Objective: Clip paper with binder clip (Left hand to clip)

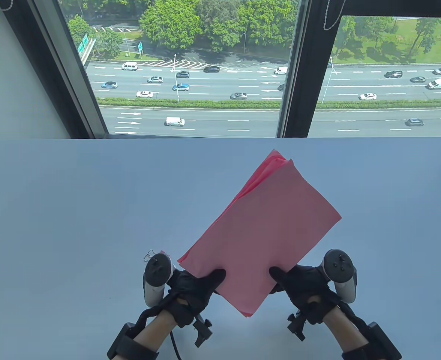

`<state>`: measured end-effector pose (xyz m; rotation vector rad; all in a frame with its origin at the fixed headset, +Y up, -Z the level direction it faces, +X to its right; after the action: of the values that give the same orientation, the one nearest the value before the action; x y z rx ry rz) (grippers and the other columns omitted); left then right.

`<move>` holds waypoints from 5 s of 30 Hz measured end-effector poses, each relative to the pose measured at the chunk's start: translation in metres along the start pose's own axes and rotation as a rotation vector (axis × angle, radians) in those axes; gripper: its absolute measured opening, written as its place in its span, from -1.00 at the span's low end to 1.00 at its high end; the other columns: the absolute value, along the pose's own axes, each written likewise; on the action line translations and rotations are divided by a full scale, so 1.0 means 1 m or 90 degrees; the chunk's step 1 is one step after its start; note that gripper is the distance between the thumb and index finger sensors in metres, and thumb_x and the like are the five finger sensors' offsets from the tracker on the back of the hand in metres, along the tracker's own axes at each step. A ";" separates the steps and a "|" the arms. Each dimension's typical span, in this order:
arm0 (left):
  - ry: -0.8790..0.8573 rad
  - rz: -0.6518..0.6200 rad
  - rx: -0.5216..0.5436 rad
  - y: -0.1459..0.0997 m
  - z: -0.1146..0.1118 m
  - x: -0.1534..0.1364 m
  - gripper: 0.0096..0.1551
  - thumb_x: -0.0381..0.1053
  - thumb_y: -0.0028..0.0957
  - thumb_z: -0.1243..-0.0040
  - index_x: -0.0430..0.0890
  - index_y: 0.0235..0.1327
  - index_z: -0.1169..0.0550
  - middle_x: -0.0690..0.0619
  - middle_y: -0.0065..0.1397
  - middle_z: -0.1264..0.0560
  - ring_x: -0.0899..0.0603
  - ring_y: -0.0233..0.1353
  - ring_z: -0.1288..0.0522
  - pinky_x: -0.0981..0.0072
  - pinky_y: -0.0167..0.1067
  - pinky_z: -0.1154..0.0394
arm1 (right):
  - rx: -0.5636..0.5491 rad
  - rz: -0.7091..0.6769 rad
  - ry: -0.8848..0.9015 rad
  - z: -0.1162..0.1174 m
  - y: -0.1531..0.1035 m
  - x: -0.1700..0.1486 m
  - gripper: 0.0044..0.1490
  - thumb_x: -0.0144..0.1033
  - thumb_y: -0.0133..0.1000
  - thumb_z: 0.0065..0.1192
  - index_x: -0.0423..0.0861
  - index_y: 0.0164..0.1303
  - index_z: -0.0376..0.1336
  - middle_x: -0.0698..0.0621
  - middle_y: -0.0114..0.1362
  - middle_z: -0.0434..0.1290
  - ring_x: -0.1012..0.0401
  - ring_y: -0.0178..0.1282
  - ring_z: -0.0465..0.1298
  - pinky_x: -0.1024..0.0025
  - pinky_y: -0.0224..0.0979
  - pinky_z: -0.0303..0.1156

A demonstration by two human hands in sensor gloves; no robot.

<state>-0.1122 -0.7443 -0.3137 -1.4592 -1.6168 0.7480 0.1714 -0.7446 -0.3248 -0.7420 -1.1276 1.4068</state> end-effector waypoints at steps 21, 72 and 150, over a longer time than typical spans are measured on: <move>0.130 0.048 -0.111 0.003 -0.011 -0.005 -0.34 0.19 0.06 -0.20 -0.11 0.36 -0.58 -0.13 0.22 -0.70 -0.25 0.01 -0.74 -0.09 -0.04 -0.60 | -0.235 -0.066 0.016 -0.055 -0.013 0.013 -0.48 -0.20 -0.03 0.38 -0.13 0.07 0.54 0.03 -0.13 0.76 0.07 -0.27 0.76 0.04 -0.05 0.61; 0.592 0.373 0.252 -0.032 0.148 -0.016 -0.58 0.12 -0.09 -0.39 -0.09 -0.10 -0.64 -0.23 0.53 -0.45 -0.46 0.43 -0.41 -0.26 0.19 -0.42 | -0.040 0.187 -0.136 -0.065 -0.001 -0.030 -0.48 -0.24 -0.01 0.39 -0.20 0.08 0.55 -0.04 -0.14 0.75 -0.01 -0.23 0.74 -0.05 0.00 0.56; -0.032 0.040 0.246 -0.021 0.124 -0.010 0.00 0.08 -0.32 -0.65 -0.26 0.40 -0.50 -0.18 0.24 -0.62 0.07 -0.24 -0.72 -0.06 0.07 -0.65 | 0.096 0.066 -0.162 -0.014 0.003 -0.012 -0.48 -0.23 0.00 0.39 -0.17 0.10 0.54 -0.04 -0.11 0.74 -0.03 -0.17 0.73 -0.11 0.09 0.52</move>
<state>-0.2297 -0.7461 -0.3585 -1.2223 -1.3733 1.0733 0.1850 -0.7527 -0.3343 -0.5306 -1.1737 1.6896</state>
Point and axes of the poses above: the tracker on the back of each hand, its own x axis roughly to the thumb side, its own y axis roughly from the wrist to the fingertips, z = x × y, the point moved 3 cm from there along y, roughly from the wrist to the fingertips
